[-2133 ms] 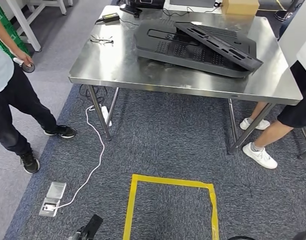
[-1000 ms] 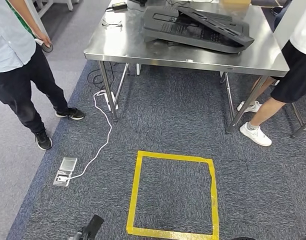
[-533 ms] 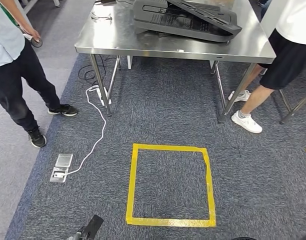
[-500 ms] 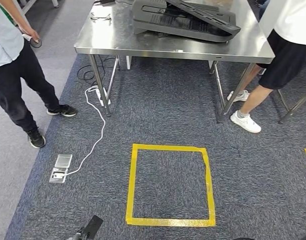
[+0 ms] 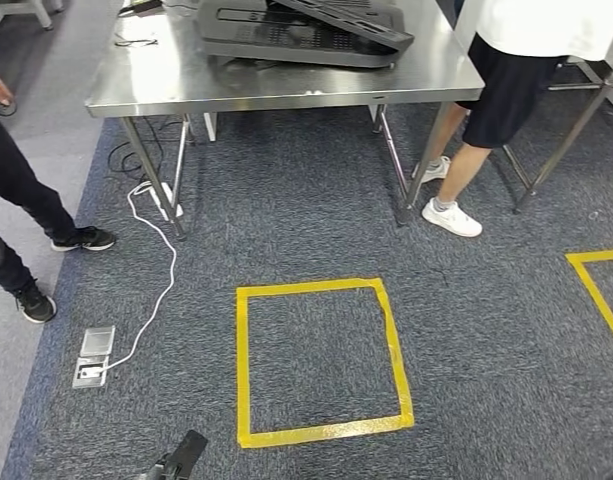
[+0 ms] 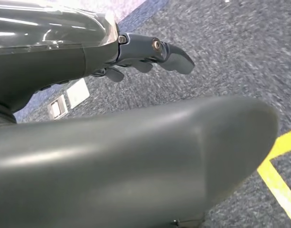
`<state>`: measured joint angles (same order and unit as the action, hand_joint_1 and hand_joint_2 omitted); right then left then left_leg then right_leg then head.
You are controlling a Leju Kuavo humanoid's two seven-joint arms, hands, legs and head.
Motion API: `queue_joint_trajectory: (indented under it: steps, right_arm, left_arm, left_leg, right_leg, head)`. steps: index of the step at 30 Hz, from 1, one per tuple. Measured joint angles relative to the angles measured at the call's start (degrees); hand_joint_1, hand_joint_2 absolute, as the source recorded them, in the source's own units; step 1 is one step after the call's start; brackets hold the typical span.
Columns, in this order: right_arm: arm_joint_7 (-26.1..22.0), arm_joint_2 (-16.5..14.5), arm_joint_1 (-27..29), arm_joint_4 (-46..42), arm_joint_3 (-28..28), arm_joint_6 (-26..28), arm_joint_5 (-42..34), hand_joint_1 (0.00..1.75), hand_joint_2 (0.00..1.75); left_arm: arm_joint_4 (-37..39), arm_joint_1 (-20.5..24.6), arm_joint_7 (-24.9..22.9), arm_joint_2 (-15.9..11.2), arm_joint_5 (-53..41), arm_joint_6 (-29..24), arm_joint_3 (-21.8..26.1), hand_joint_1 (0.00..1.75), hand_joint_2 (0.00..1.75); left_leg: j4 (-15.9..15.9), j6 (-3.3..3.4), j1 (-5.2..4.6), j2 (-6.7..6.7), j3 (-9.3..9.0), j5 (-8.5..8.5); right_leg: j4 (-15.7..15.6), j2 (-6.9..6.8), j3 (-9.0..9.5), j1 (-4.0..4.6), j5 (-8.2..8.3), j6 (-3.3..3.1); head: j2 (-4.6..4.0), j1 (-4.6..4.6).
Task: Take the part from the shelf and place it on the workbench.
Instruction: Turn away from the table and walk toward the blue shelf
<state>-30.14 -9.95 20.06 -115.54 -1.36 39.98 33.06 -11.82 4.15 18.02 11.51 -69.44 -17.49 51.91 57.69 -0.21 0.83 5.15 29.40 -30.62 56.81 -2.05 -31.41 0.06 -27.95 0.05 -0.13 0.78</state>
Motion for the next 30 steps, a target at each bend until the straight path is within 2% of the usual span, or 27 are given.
queue_joint_trajectory:
  steps: [2, 3, 4, 5, 6, 7, 8, 10, 11, 12, 14, 15, 16, 18, 20, 21, 22, 23, 24, 25, 26, 27, 29, 30]
  right_arm:
    - [0.06, 0.03, 0.01, -0.03, 0.01, 0.0, 0.02, 0.0, 0.0]
    - [0.06, 0.04, 0.0, -0.03, 0.01, 0.0, 0.03, 0.0, 0.0]
    - [0.07, 0.05, 0.02, -0.01, 0.02, 0.0, 0.03, 0.0, 0.0]
    - [0.07, 0.05, 0.06, 0.02, 0.02, 0.0, 0.02, 0.0, 0.0]
    - [0.07, 0.05, 0.1, 0.04, 0.01, 0.0, 0.01, 0.0, 0.0]
    - [0.07, 0.05, 0.13, 0.05, 0.0, 0.0, 0.0, 0.0, 0.0]
    - [0.07, 0.05, 0.15, 0.07, 0.0, 0.0, -0.01, 0.0, 0.0]
    - [0.08, 0.05, 0.15, 0.08, 0.01, -0.01, -0.02, 0.0, 0.0]
    - [0.07, 0.05, 0.16, 0.08, 0.01, -0.02, -0.03, 0.0, 0.0]
    - [0.08, 0.05, 0.22, 0.07, 0.02, -0.02, -0.07, 0.0, 0.0]
    - [0.07, 0.05, 0.48, 0.03, 0.02, -0.01, -0.2, 0.0, 0.0]
    - [0.07, 0.05, 0.64, 0.0, 0.02, 0.0, -0.29, 0.0, 0.0]
    - [0.07, 0.05, 0.7, -0.04, 0.02, 0.01, -0.38, 0.0, 0.0]
    - [0.02, 0.04, 0.68, -0.09, 0.05, 0.02, -0.61, 0.0, 0.0]
    - [-0.14, 0.03, 0.79, -0.09, 0.06, 0.02, -0.95, 0.0, 0.0]
    - [-0.28, 0.03, 0.92, -0.08, 0.05, 0.02, -1.11, 0.0, 0.0]
    - [-0.47, 0.02, 1.04, -0.09, 0.03, 0.02, -1.25, 0.0, 0.0]
    - [-0.66, 0.02, 1.11, -0.1, 0.02, 0.02, -1.39, 0.0, 0.0]
    - [-0.83, 0.01, 1.15, -0.11, 0.02, 0.02, -1.55, 0.0, 0.0]
    - [-0.93, -0.01, 1.14, -0.13, 0.02, 0.02, -1.72, 0.0, 0.0]
    - [-0.99, -0.04, 1.15, -0.15, 0.02, 0.02, -1.86, 0.0, 0.0]
    - [-1.02, -0.07, 1.19, -0.16, 0.01, 0.01, -1.98, 0.0, 0.0]
    - [-1.05, -0.14, 1.38, -0.23, -0.1, 0.02, -2.1, 0.0, 0.0]
    - [-1.08, -0.22, 1.49, -0.3, -0.17, 0.02, -2.15, 0.0, 0.0]
  left_arm:
    - [0.0, 0.03, 0.01, 0.01, 0.01, -0.01, 0.02, 0.0, 0.0]
    - [0.0, -0.05, 0.01, 0.01, 0.02, -0.01, 0.05, 0.0, 0.0]
    - [0.0, -0.17, -0.01, 0.01, 0.03, -0.01, 0.1, 0.0, 0.0]
    - [0.0, -0.3, -0.03, 0.01, 0.04, -0.01, 0.15, 0.0, 0.0]
    - [0.0, -0.39, -0.05, 0.01, 0.05, -0.01, 0.2, 0.0, 0.0]
    - [0.0, -0.41, -0.07, 0.01, 0.05, -0.02, 0.24, 0.0, 0.0]
    - [0.0, -0.37, -0.08, 0.01, 0.04, -0.02, 0.26, 0.0, 0.0]
    - [0.0, -0.32, -0.09, -0.01, 0.03, -0.02, 0.3, 0.0, 0.0]
    - [0.0, -0.31, -0.1, -0.02, 0.02, -0.02, 0.31, 0.0, 0.0]
    - [0.0, -0.34, -0.13, -0.02, 0.03, -0.02, 0.32, 0.0, 0.0]
    - [0.0, -0.34, -0.19, -0.01, 0.03, -0.03, 0.37, 0.0, 0.0]
    - [-0.01, -0.3, -0.2, -0.01, 0.03, -0.04, 0.4, 0.0, 0.0]
    - [-0.02, -0.24, -0.19, 0.01, 0.01, -0.07, 0.42, 0.0, 0.0]
    - [-0.02, -0.29, -0.17, 0.02, 0.0, -0.1, 0.44, 0.0, 0.0]
    - [-0.01, -0.5, -0.24, 0.02, 0.01, -0.13, 0.47, 0.0, 0.0]
    - [-0.01, -0.53, -0.27, 0.01, 0.0, -0.15, 0.49, 0.0, 0.0]
    - [-0.02, -0.49, -0.31, 0.01, -0.01, -0.16, 0.5, 0.0, 0.0]
    - [-0.02, -0.41, -0.32, 0.02, -0.02, -0.17, 0.5, 0.0, 0.0]
    - [-0.02, -0.31, -0.33, 0.03, -0.02, -0.17, 0.5, 0.0, 0.0]
    - [-0.01, -0.24, -0.34, 0.04, -0.02, -0.17, 0.5, 0.0, 0.0]
    - [-0.01, -0.22, -0.35, 0.05, -0.02, -0.19, 0.5, 0.0, 0.0]
    - [-0.01, -0.22, -0.37, 0.05, -0.02, -0.2, 0.51, 0.0, 0.0]
    - [-0.01, -0.21, -0.45, 0.13, -0.02, -0.24, 0.52, 0.0, 0.0]
    - [-0.01, -0.16, -0.48, 0.18, -0.02, -0.26, 0.52, 0.0, 0.0]
  left_leg:
    - [4.14, -0.25, 0.15, -2.32, 1.71, -2.9]
    - [7.99, -0.25, 0.14, -3.53, 3.41, -4.8]
    - [12.06, -0.24, 0.11, -4.13, 5.26, -6.39]
    - [15.03, -0.23, 0.07, -4.37, 6.65, -7.12]
    - [16.12, -0.17, 0.05, -4.49, 7.25, -6.74]
    - [14.76, -0.05, 0.05, -4.61, 6.76, -5.19]
    - [11.45, 0.11, 0.07, -5.02, 5.43, -2.9]
    - [4.43, 0.35, 0.36, -7.71, 2.66, 0.44]
    - [2.37, 0.38, 0.45, -8.93, 1.93, 1.02]
    - [1.6, 0.38, 0.47, -9.75, 1.75, 0.9]
    - [1.22, 0.65, 0.38, -8.93, 1.8, 0.95]
    - [1.09, 0.92, 0.44, -8.31, 1.79, 1.12]
    - [0.95, 1.21, 0.53, -7.59, 1.75, 1.25]
    - [0.83, 1.54, 0.61, -5.99, 1.72, 1.33]
    - [0.84, 1.61, 0.58, -4.28, 1.77, 1.29]
    - [0.85, 1.59, 0.58, -3.48, 1.77, 1.26]
    - [0.85, 1.54, 0.58, -2.76, 1.74, 1.23]
    - [0.85, 1.45, 0.59, -2.09, 1.67, 1.17]
    - [0.84, 1.33, 0.58, -1.51, 1.57, 1.1]
    - [0.84, 1.15, 0.48, -1.01, 1.49, 1.0]
    - [0.84, 0.9, 0.4, -0.58, 1.43, 0.93]
    - [0.83, 0.61, 0.34, -0.16, 1.38, 0.85]
    - [0.65, -0.14, 0.35, 0.7, 1.17, 0.78]
    - [0.74, -0.46, 0.42, 0.52, 1.07, 0.46]
  right_leg:
    - [-0.41, 1.01, -0.01, -0.24, 0.37, -0.64]
    - [-0.42, 1.59, -0.12, -0.13, 0.46, -0.85]
    - [-0.38, 2.26, -0.21, -0.04, 0.51, -0.95]
    - [-0.32, 2.98, -0.26, 0.06, 0.54, -1.03]
    - [-0.21, 3.74, -0.27, 0.15, 0.55, -1.05]
    - [-0.06, 4.53, -0.26, 0.19, 0.53, -1.02]
    - [0.14, 5.31, -0.25, 0.2, 0.49, -0.97]
    - [0.84, 6.8, -0.68, 0.2, 0.33, -0.7]
    - [1.2, 7.46, -1.14, 0.14, 0.34, -0.45]
    - [1.44, 8.07, -1.65, 0.04, 0.44, -0.15]
    - [1.57, 9.12, -2.35, -0.21, 0.72, 0.52]
    - [1.9, 8.5, -2.57, -0.19, 0.45, 0.87]
    - [3.08, 7.25, -3.11, -0.17, -0.39, 1.26]
    - [8.96, 3.9, -5.73, -0.23, -3.76, 2.03]
    - [16.34, 2.7, -9.13, -0.62, -6.74, 2.6]
    - [17.91, 2.49, -9.79, -0.78, -6.86, 2.8]
    - [16.98, 2.29, -9.2, -0.9, -5.85, 2.89]
    - [13.75, 1.9, -7.46, -0.95, -4.01, 2.86]
    - [9.26, 0.95, -5.07, -0.88, -2.08, 2.71]
    - [5.25, -0.1, -3.02, -0.63, -0.74, 2.41]
    - [2.53, -0.86, -1.69, -0.37, 0.01, 2.01]
    - [1.31, -1.28, -1.2, -0.1, 0.13, 1.63]
    - [1.11, -0.29, -1.42, 0.2, 0.2, 0.82]
    - [0.85, 0.23, -1.39, 0.15, 0.41, 0.42]
  head:
    - [-0.01, 0.09]
    - [-0.01, 0.13]
    - [-0.02, 0.15]
    - [-0.02, 0.15]
    - [-0.02, 0.15]
    - [-0.02, 0.15]
    - [-0.02, 0.15]
    - [-0.02, 0.08]
    - [-0.01, 0.09]
    - [-0.01, 0.07]
    - [-0.01, 0.13]
    - [-0.01, 0.05]
    - [-0.01, -0.04]
    - [-0.01, -0.25]
    - [-0.02, -0.28]
    - [-0.02, -0.28]
    - [-0.02, -0.28]
    - [-0.02, -0.28]
    - [-0.02, -0.28]
    - [-0.01, -0.28]
    - [-0.01, -0.25]
    - [-0.01, -0.23]
    - [-0.02, -0.2]
    - [-0.02, -0.16]
